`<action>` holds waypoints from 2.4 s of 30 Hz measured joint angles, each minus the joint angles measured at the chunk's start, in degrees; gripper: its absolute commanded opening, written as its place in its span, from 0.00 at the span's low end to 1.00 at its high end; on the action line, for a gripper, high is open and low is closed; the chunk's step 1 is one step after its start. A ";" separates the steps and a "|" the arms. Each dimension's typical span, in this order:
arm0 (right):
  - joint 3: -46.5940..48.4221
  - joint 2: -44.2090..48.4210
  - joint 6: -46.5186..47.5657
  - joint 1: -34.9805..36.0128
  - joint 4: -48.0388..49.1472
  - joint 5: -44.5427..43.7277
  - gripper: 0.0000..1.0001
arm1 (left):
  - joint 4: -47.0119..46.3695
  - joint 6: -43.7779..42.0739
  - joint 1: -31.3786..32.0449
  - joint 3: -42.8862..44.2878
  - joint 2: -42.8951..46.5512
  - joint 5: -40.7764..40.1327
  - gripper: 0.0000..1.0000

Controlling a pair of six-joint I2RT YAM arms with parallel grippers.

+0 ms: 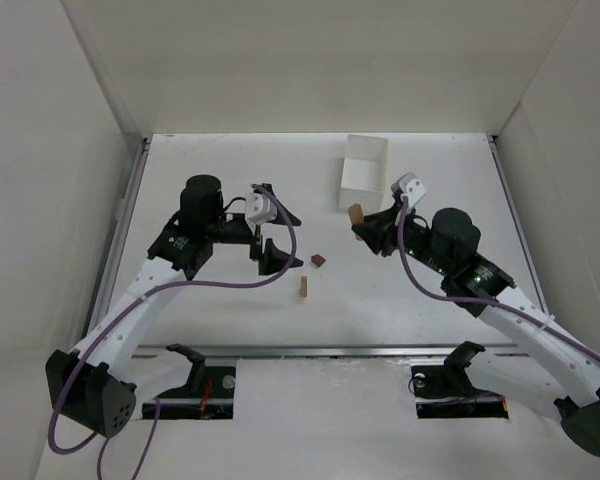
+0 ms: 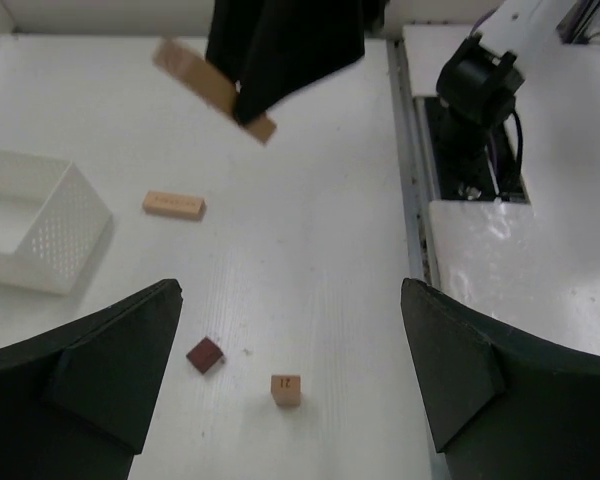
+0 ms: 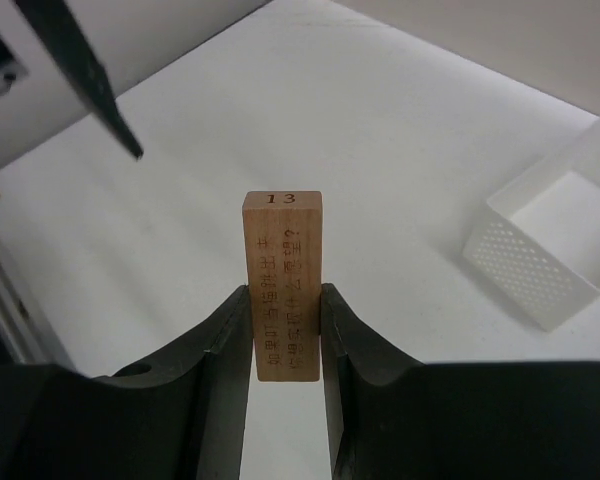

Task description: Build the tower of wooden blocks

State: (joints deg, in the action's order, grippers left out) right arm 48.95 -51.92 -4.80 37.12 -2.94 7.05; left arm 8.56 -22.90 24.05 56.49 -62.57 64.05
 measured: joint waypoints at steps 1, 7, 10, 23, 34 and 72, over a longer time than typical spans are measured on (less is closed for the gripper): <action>-1.16 0.33 1.53 0.09 0.44 2.38 0.00 | -2.10 1.44 0.00 -0.35 0.55 0.94 0.89; -3.26 0.57 6.60 1.27 2.27 15.85 0.00 | -17.86 12.17 1.20 -4.26 1.77 5.62 0.87; -3.26 0.50 7.72 3.15 4.74 20.76 0.00 | -24.72 16.28 2.60 -6.10 1.40 5.97 0.83; -3.30 -1.49 9.31 8.00 8.63 23.93 0.00 | -41.03 25.92 4.83 -7.41 -3.17 6.47 0.62; -3.30 -3.23 10.43 8.35 10.14 21.86 0.00 | -40.83 25.27 5.14 -7.82 -3.17 8.74 0.30; 7.21 0.15 -24.83 12.15 -9.62 -10.71 0.73 | -13.75 -8.02 5.57 -8.24 -3.19 -17.77 0.00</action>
State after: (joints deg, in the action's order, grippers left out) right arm 56.16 -51.77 -29.63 49.28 -12.56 -3.66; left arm -5.19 -30.92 29.63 48.25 -65.76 46.28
